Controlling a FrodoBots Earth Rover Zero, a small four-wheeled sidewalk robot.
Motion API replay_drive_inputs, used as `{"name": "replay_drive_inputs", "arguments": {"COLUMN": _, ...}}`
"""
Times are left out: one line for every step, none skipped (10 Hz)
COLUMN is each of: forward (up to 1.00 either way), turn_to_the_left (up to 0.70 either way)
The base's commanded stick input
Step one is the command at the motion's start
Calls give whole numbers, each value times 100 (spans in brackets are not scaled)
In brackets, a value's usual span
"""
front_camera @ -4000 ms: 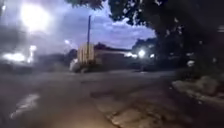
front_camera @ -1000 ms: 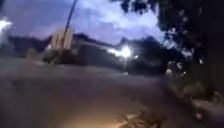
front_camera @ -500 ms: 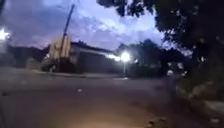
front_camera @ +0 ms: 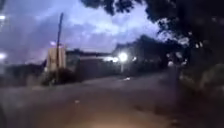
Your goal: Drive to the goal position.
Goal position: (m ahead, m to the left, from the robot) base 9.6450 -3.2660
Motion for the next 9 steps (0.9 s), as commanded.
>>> {"name": "replay_drive_inputs", "arguments": {"forward": 70, "turn_to_the_left": -35}}
{"name": "replay_drive_inputs", "arguments": {"forward": 70, "turn_to_the_left": -35}}
{"name": "replay_drive_inputs", "arguments": {"forward": 70, "turn_to_the_left": -13}}
{"name": "replay_drive_inputs", "arguments": {"forward": 70, "turn_to_the_left": 0}}
{"name": "replay_drive_inputs", "arguments": {"forward": 70, "turn_to_the_left": 0}}
{"name": "replay_drive_inputs", "arguments": {"forward": 70, "turn_to_the_left": 0}}
{"name": "replay_drive_inputs", "arguments": {"forward": 70, "turn_to_the_left": 0}}
{"name": "replay_drive_inputs", "arguments": {"forward": 70, "turn_to_the_left": 0}}
{"name": "replay_drive_inputs", "arguments": {"forward": 70, "turn_to_the_left": 0}}
